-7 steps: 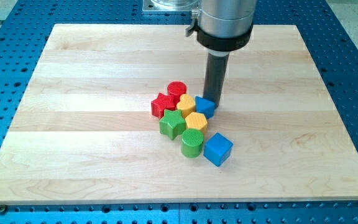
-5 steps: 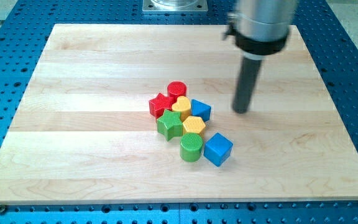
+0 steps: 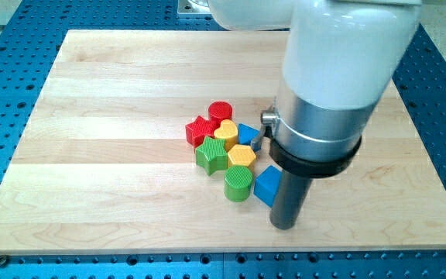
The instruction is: Move the cube into hexagon
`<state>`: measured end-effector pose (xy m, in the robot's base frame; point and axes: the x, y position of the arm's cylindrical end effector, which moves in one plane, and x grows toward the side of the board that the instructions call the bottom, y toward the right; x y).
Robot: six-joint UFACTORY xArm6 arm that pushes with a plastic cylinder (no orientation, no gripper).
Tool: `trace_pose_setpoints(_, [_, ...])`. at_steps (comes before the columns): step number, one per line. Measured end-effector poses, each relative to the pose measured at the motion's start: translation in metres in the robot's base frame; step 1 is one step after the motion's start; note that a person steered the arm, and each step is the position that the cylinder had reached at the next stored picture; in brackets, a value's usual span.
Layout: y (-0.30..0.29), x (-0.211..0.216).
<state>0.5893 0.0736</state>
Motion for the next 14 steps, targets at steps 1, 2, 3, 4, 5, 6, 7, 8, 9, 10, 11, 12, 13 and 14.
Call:
trace_pose_setpoints(1, [0.0, -0.014])
trace_pose_setpoints(2, [0.0, -0.012])
trace_pose_setpoints(3, [-0.007, -0.012])
trace_pose_setpoints(4, [-0.008, -0.026])
trace_pose_setpoints(5, [-0.008, -0.038])
trace_pose_setpoints(6, [-0.008, -0.05])
trace_pose_setpoints(7, [-0.008, -0.063])
trace_pose_setpoints(8, [-0.008, -0.076])
trace_pose_setpoints(9, [-0.008, -0.081])
trace_pose_setpoints(10, [-0.008, -0.082])
trace_pose_setpoints(11, [-0.005, -0.078])
trace_pose_setpoints(12, [0.026, -0.07])
trace_pose_setpoints(13, [0.039, -0.102])
trace_pose_setpoints(14, [0.019, -0.126])
